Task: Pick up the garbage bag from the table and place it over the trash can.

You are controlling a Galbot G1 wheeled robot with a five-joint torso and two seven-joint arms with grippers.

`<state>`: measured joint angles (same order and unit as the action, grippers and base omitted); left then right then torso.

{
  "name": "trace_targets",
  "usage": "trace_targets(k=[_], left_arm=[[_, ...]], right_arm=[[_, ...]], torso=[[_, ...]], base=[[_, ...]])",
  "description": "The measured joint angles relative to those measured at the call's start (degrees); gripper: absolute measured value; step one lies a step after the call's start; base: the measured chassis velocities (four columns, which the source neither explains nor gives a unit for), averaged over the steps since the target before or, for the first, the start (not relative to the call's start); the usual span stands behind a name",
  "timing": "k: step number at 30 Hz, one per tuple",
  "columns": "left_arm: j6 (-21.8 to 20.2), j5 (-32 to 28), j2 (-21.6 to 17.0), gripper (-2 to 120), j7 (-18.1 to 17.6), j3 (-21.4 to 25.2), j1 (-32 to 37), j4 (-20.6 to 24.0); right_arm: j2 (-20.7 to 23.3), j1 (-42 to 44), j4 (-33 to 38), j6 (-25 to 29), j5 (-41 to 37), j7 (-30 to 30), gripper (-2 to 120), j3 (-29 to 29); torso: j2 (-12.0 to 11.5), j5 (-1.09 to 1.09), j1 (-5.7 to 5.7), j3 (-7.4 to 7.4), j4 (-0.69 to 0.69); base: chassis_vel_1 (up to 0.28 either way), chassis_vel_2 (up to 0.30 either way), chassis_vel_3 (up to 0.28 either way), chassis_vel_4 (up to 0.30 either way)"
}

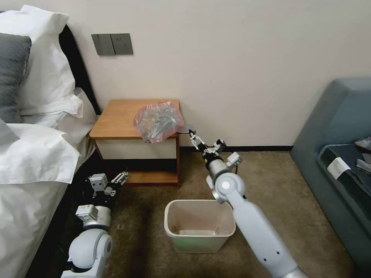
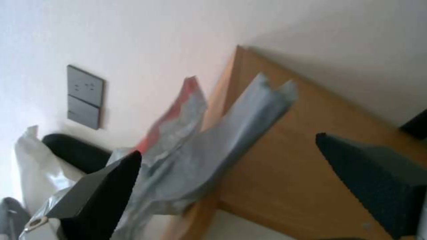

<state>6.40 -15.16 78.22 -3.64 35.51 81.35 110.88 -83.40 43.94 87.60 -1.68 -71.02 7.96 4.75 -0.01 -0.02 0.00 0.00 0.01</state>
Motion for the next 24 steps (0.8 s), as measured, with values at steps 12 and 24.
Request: trace_targets(k=[12,24], left_arm=[[0.6,0.9,0.7,99,-0.5,0.2,2.0,1.0],[0.7,1.1,0.8,99,-0.8,0.2,2.1,1.2]], right_arm=[[-4.1,-3.4,-6.6,1.2,0.7,-3.9,99,2.4],[-5.9,-4.4,-10.4,1.5,2.1,-6.0,66,3.1]], torso=[[0.0,0.01,0.0,0.0,-0.02],[0.0,0.02,0.0,0.0,-0.01]], base=[[0.0,0.0,0.0,0.0],[0.0,0.0,0.0,0.0]])
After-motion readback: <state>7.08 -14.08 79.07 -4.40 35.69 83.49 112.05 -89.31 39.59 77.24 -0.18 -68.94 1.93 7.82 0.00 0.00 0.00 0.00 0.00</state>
